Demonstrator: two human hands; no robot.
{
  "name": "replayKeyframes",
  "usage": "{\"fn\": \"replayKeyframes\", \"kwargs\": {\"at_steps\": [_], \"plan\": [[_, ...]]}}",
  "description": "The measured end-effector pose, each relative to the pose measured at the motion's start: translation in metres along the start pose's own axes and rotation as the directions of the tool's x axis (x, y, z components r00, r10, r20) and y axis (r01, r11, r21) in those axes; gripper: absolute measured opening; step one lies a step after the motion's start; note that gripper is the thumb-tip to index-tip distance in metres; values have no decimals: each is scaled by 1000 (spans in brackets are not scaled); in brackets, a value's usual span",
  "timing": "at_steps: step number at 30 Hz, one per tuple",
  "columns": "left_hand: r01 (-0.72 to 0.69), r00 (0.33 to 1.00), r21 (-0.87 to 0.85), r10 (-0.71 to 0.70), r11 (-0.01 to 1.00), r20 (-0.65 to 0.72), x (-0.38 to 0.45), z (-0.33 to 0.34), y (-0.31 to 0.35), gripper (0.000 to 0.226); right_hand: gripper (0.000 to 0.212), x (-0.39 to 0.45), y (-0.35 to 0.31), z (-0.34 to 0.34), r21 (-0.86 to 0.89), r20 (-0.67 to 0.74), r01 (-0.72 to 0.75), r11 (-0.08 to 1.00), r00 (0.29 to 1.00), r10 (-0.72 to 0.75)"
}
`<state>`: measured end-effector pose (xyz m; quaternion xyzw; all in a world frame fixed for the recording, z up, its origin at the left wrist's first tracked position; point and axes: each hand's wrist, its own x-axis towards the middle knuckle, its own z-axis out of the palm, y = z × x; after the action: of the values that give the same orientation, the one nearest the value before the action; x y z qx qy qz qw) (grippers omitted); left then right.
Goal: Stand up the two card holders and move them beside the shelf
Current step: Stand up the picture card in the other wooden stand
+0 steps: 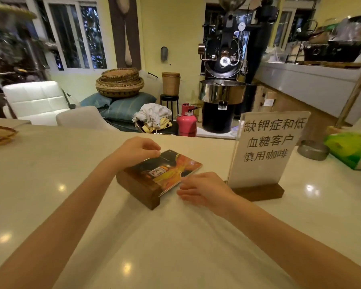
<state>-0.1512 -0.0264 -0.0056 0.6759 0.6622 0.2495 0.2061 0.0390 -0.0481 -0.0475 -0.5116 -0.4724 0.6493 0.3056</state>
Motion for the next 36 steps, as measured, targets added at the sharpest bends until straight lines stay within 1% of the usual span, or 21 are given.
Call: {"fn": "replayKeyframes", "kwargs": {"at_steps": [2,5,6,10,13,14,18,21,24,26,28,31,36], "plan": [[58,998,29,-59,998,17,6,0,-12,32,31,9,2,5,102,11,-103,989,995,102],[138,989,31,-139,990,54,13,0,-26,34,8,18,2,10,223,66,-159,962,987,147],[161,985,26,-162,987,60,15,0,-29,35,5,20,1,12,238,65,-162,958,986,151],[219,973,18,-220,975,68,22,-1,-37,34,7,26,2,23,268,77,-164,949,986,148],[247,966,8,-247,969,76,26,0,-44,30,20,31,7,29,286,37,-125,950,992,119],[257,963,11,-257,966,80,26,1,-45,30,21,33,9,31,286,13,-111,952,994,112],[272,959,-36,-267,962,99,27,2,-47,31,10,34,12,33,286,-30,-81,955,995,93],[277,957,-75,-268,958,110,27,2,-47,33,17,32,10,30,245,-63,-45,968,996,62],[277,959,-124,-266,953,97,28,3,-45,34,21,29,6,26,174,-117,25,984,993,-4],[263,964,-171,-249,950,94,28,2,-44,34,25,27,3,23,131,-140,94,987,987,-75],[237,971,-212,-223,948,90,27,1,-44,37,26,25,1,19,15,-158,176,984,973,-171],[185,982,-272,-170,944,78,24,-1,-43,42,17,21,-1,13,-116,-152,309,944,934,-324],[70,997,-394,-49,916,65,19,-4,-36,39,21,11,-4,7,-300,-123,476,827,840,-529]]}}
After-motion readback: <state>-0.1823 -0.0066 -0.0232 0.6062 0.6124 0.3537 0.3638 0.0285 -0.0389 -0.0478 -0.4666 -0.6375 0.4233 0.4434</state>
